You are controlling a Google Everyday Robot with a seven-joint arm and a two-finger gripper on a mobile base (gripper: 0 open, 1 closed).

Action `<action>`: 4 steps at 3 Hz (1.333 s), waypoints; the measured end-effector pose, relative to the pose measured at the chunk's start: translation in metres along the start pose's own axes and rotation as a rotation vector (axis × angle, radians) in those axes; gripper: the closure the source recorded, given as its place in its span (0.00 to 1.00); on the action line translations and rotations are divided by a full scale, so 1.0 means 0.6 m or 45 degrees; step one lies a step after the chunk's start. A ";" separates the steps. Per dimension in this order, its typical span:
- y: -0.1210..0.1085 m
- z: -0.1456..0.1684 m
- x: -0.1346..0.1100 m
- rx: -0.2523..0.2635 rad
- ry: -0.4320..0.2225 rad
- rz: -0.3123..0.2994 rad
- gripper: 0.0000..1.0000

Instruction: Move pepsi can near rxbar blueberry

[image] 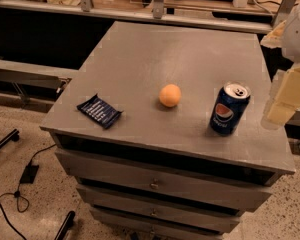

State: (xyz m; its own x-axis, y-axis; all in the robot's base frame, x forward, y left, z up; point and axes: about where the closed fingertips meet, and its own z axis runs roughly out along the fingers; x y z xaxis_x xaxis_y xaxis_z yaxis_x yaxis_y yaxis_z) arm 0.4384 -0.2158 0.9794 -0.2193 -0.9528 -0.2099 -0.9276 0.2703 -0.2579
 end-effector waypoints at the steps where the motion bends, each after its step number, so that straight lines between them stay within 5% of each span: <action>1: 0.000 0.000 0.000 0.000 0.000 0.000 0.00; 2: -0.011 0.019 0.004 0.030 -0.117 0.009 0.00; 3: -0.032 0.057 0.005 0.045 -0.376 0.078 0.00; 4: -0.042 0.086 0.004 0.012 -0.526 0.125 0.00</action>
Offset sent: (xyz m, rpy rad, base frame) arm 0.0153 0.0013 -0.0108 0.1422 -0.0844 0.0299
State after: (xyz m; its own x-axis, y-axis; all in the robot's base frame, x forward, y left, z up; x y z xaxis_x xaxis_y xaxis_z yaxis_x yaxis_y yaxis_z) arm 0.4768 -0.2179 0.9369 -0.1652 -0.7874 -0.5939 -0.9049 0.3605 -0.2262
